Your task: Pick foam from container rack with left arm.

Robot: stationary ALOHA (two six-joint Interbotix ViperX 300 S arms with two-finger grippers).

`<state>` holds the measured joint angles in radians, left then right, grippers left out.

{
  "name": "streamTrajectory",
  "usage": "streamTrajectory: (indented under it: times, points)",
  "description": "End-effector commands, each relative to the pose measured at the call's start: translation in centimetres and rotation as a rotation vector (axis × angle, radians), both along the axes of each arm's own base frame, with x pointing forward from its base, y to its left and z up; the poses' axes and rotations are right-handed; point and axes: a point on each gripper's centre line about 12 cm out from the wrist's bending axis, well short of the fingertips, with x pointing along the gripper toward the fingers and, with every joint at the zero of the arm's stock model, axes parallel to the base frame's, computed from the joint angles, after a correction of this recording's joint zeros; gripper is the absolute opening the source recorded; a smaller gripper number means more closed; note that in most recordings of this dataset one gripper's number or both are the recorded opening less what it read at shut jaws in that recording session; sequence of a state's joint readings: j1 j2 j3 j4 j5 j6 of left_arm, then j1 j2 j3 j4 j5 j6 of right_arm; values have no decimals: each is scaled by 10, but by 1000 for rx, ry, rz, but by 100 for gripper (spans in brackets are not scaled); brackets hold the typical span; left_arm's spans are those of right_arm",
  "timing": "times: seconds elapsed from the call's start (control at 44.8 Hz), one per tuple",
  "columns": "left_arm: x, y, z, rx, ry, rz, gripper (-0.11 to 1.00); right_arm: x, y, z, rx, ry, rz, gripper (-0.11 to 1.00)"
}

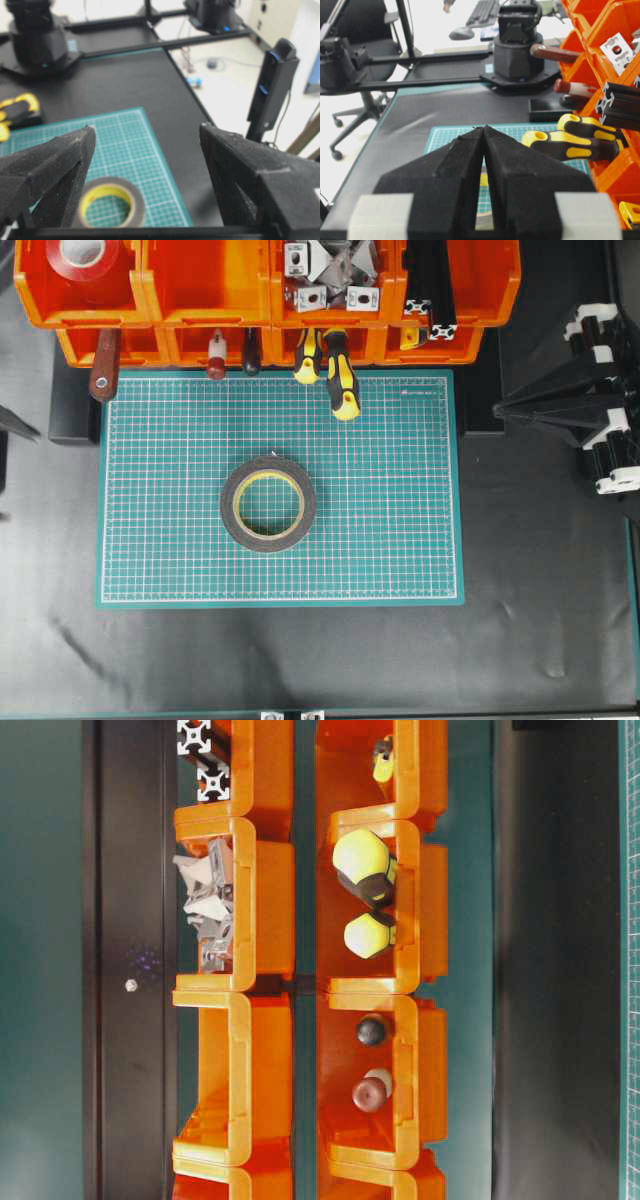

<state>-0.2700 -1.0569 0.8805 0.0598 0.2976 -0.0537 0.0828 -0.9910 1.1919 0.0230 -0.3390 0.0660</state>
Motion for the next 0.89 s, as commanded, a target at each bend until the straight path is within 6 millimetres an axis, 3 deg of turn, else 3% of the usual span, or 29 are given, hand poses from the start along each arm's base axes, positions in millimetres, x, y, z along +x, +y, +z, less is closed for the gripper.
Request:
streamTrajectory:
  times: [0.0, 0.223, 0.872]
  points:
    - [-10, 10, 6, -12, -54, 40, 80, 2, 0, 9, 7, -27, 1, 0]
    - [-20, 19, 4, -29, -127, 80, 79, 1, 0, 10, 9, -32, 1, 0]
    - [-14, 18, -5, -55, -135, 81, 79, 1, 0, 10, 7, -32, 1, 0]
